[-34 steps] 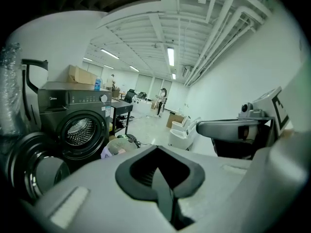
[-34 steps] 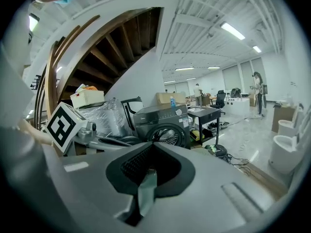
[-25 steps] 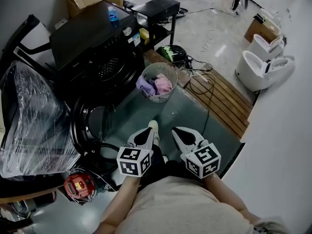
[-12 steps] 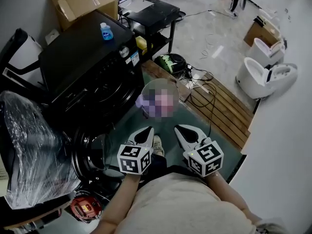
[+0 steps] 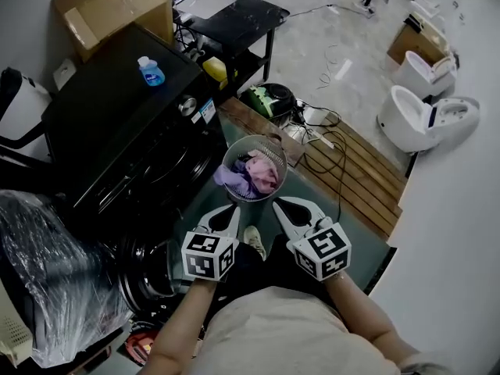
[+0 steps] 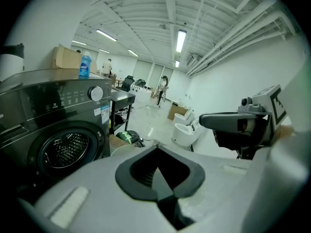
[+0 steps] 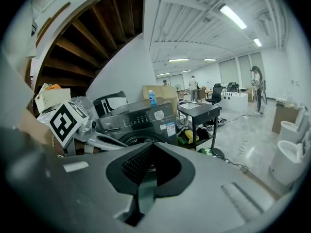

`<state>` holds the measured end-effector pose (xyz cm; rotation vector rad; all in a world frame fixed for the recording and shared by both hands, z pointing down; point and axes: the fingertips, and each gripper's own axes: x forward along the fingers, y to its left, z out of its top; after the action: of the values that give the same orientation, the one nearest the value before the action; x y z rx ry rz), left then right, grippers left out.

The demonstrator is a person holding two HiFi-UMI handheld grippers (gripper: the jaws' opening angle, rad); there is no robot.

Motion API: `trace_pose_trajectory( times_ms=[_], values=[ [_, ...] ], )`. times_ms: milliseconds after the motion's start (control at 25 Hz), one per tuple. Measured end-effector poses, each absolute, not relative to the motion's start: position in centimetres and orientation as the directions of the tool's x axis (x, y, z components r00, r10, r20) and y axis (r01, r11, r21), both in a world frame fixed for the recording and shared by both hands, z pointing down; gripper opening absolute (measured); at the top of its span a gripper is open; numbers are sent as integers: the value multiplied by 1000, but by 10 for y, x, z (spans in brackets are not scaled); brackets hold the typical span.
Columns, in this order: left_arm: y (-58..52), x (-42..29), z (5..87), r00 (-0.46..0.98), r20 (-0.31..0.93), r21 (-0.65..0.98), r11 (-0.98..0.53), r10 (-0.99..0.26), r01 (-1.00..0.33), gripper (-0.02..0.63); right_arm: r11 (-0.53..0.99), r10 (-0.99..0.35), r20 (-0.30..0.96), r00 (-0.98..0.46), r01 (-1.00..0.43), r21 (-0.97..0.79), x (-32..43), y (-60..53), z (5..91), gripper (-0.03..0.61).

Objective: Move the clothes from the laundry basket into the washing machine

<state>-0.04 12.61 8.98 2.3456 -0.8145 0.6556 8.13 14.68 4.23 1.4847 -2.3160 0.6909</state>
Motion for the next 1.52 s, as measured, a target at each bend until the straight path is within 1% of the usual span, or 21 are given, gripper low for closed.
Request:
trace_pose_trajectory(
  times_ms=[280, 440, 600, 760, 920, 1080, 1280, 1400, 1520],
  values=[
    [100, 17, 133, 666, 663, 368, -626, -342, -687, 0, 386, -694, 553, -461, -887, -255, 95, 117, 83, 26],
    [85, 33, 173, 638, 707, 382, -594, -306, -708, 0, 382, -648, 587, -485, -874, -301, 107, 99, 120, 26],
    [75, 51, 213, 631, 723, 417, -551, -281, -723, 0, 412, -600, 628, -495, -865, -288, 119, 86, 163, 26],
    [61, 55, 263, 569, 764, 346, -552, -303, -759, 0, 437, -578, 649, -495, -859, -266, 130, 70, 205, 26],
    [61, 51, 311, 528, 794, 310, -547, -301, -778, 0, 411, -548, 663, -510, -854, -318, 130, 69, 252, 26],
    [62, 42, 363, 489, 827, 267, -570, -279, -777, 0, 366, -523, 682, -511, -858, -361, 121, 80, 308, 26],
    [50, 33, 437, 448, 844, 177, -637, -293, -750, 5, 338, -504, 703, -502, -863, -374, 109, 80, 380, 26],
    [42, 30, 479, 425, 856, 121, -686, -293, -717, 37, 335, -493, 706, -509, -860, -385, 101, 80, 412, 26],
    [33, 24, 518, 369, 889, 52, -742, -271, -669, 87, 331, -473, 712, -519, -854, -402, 96, 81, 437, 26]
  ],
)
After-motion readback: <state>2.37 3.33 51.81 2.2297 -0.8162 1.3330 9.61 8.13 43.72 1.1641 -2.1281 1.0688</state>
